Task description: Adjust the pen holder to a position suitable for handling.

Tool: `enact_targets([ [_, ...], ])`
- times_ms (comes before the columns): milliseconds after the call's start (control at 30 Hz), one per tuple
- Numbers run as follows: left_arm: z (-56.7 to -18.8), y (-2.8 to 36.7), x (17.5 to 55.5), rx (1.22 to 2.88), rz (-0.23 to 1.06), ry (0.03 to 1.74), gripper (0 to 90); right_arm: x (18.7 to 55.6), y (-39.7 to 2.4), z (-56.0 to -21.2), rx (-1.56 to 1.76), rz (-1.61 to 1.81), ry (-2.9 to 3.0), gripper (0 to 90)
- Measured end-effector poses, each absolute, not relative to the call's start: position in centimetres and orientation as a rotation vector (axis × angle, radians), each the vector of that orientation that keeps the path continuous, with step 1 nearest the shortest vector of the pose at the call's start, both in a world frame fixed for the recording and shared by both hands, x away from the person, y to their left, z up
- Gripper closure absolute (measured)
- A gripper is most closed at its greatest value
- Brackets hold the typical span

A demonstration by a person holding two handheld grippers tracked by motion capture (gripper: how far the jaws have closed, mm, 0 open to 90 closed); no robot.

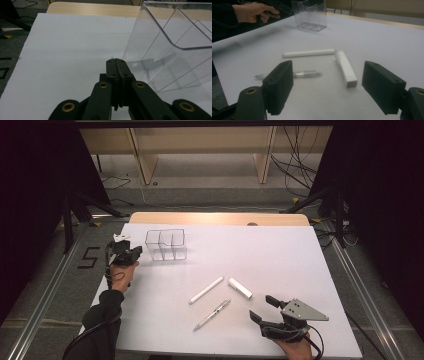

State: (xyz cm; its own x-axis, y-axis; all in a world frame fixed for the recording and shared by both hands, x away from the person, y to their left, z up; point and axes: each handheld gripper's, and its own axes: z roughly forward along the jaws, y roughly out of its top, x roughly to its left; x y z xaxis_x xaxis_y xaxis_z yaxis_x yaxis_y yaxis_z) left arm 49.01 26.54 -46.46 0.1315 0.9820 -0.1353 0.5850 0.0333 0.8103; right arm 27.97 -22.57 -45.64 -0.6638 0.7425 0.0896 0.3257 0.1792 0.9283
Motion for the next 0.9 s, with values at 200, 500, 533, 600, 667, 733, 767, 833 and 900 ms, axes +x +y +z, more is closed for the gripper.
enact_targets([
  [200, -46.6, 26.3, 49.7, 1.645, 0.642, 1.54, 89.4, 28.0, -22.6, -45.7, 1.006, 1.485, 2.082, 26.0],
  [500, -46.4, 25.4, 50.5, 1.651, 0.616, 1.522, 89.5, 28.0, -22.6, -45.7, 1.006, 1.49, 2.082, 26.0],
  [533, -46.4, 25.5, 50.6, 1.652, 0.611, 1.521, 89.5, 28.0, -22.6, -45.7, 1.007, 1.493, 2.081, 26.0],
  [600, -46.3, 25.5, 50.7, 1.652, 0.613, 1.522, 89.5, 28.0, -22.6, -45.7, 1.008, 1.494, 2.081, 26.0],
  [667, -46.3, 25.3, 51.1, 1.649, 0.612, 1.523, 89.5, 28.1, -22.5, -45.8, 1.007, 1.494, 2.089, 26.0],
  [733, -46.2, 25.1, 51.2, 1.652, 0.612, 1.521, 89.6, 28.1, -22.5, -45.8, 1.007, 1.492, 2.092, 26.0],
  [767, -46.1, 24.7, 51.4, 1.658, 0.611, 1.516, 89.6, 28.2, -22.5, -45.8, 1.007, 1.494, 2.095, 26.0],
  [833, -46.0, 24.2, 51.7, 1.658, 0.609, 1.509, 89.6, 28.2, -22.5, -45.8, 1.004, 1.491, 2.096, 26.0],
  [900, -46.0, 23.6, 51.9, 1.663, 0.609, 1.5, 89.6, 28.2, -22.5, -45.8, 1.003, 1.493, 2.093, 26.0],
])
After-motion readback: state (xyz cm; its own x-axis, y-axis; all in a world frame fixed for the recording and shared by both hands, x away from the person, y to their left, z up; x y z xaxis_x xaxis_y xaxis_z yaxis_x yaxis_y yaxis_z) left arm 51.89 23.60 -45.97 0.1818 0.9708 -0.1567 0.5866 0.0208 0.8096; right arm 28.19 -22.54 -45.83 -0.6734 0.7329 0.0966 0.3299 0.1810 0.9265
